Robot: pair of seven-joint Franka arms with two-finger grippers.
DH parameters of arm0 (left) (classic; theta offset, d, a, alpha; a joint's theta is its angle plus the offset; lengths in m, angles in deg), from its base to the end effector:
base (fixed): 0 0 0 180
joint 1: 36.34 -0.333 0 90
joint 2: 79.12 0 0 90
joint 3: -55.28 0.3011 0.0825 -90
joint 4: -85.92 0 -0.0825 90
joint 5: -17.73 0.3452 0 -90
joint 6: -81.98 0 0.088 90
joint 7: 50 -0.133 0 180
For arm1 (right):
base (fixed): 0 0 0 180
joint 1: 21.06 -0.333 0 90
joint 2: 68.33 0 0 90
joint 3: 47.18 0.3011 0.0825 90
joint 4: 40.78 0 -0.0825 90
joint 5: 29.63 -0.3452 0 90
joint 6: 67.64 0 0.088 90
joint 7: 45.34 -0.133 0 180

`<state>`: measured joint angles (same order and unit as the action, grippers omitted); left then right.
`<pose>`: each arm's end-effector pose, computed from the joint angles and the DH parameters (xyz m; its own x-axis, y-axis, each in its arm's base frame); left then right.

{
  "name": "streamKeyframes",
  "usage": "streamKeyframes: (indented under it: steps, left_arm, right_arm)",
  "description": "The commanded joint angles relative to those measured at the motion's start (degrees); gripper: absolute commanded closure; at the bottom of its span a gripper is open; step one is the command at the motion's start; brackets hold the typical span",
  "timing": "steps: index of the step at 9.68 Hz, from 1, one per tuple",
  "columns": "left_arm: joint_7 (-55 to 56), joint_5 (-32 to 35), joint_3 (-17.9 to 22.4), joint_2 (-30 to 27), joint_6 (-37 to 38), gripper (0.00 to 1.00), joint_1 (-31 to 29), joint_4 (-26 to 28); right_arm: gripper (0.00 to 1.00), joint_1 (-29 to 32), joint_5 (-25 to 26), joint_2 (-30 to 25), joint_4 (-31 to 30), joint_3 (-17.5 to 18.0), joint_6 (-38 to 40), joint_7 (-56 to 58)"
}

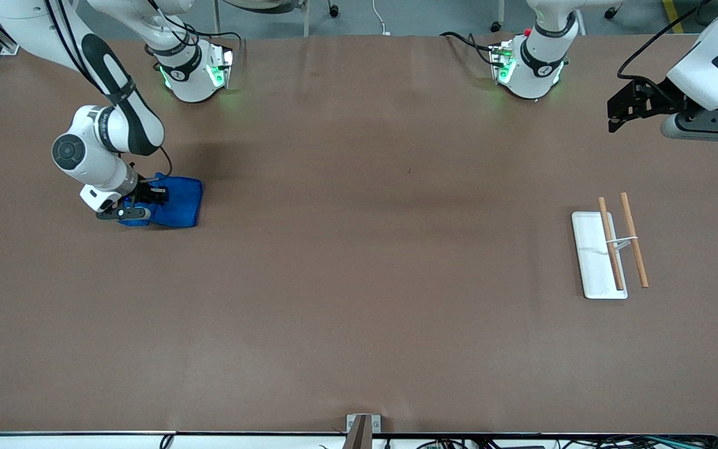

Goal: Right arm passes towel to left arm to hang
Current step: 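Lift the towel with the right gripper while the left gripper approaches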

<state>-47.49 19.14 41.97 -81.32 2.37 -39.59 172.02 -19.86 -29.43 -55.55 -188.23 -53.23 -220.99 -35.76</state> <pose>0.4762 -0.0833 0.6161 0.9893 -0.1257 -0.0742 -0.1287 -0.9910 -0.0366 0.4095 -0.0548 0.1694 0.9916 0.0445 -0.1211 0.0453 -0.9990 0.0044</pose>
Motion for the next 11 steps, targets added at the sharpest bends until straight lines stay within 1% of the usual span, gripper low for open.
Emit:
streamKeyframes:
  steps: [1,3,4,6,7,8,9,10,11]
  left_arm:
    - [0.83,1.06,-0.84,0.97,1.03,0.00,0.08,0.21]
    - [-0.04,1.14,-1.02,0.88,1.03,0.00,-0.27,0.21]
    - [-0.22,1.14,-0.85,0.97,1.03,0.00,-0.53,0.21]
    - [-0.22,1.14,-0.58,1.50,0.68,0.00,-0.62,0.12]
    - [-0.05,0.88,-0.41,2.02,0.42,0.00,-0.62,0.04]
    - [0.04,0.88,-0.49,2.98,-0.10,0.00,-0.36,-0.05]
    - [-0.04,0.44,-0.41,3.60,-0.54,0.00,-0.53,-0.05]
    - [-0.39,-0.52,-0.49,5.09,-1.42,0.00,-0.53,-1.01]
    - [0.47,-5.92,-0.49,6.84,-1.51,0.00,-0.53,-2.67]
  right_arm:
    - [1.00,-0.58,-0.20,-4.67,0.31,0.43,7.66,-0.52]
    - [1.00,-2.77,-0.99,-9.33,4.95,0.51,19.70,-0.70]
    - [1.00,-3.83,-1.69,-11.01,7.59,0.60,24.10,-2.53]
    - [1.00,-8.48,-5.81,-11.99,16.97,0.52,34.82,-4.74]
    - [1.00,-9.63,-7.83,-11.73,23.28,0.52,40.61,-6.14]
    - [1.00,-10.42,-9.33,-11.64,28.31,0.52,44.67,-6.93]
    - [1.00,-11.12,-11.00,-11.38,31.93,0.52,46.63,-7.99]
    - [1.00,-11.65,-13.28,-11.37,33.44,0.52,46.73,-8.17]
    - [1.00,-12.09,-15.82,-11.37,35.72,0.52,46.82,-8.17]
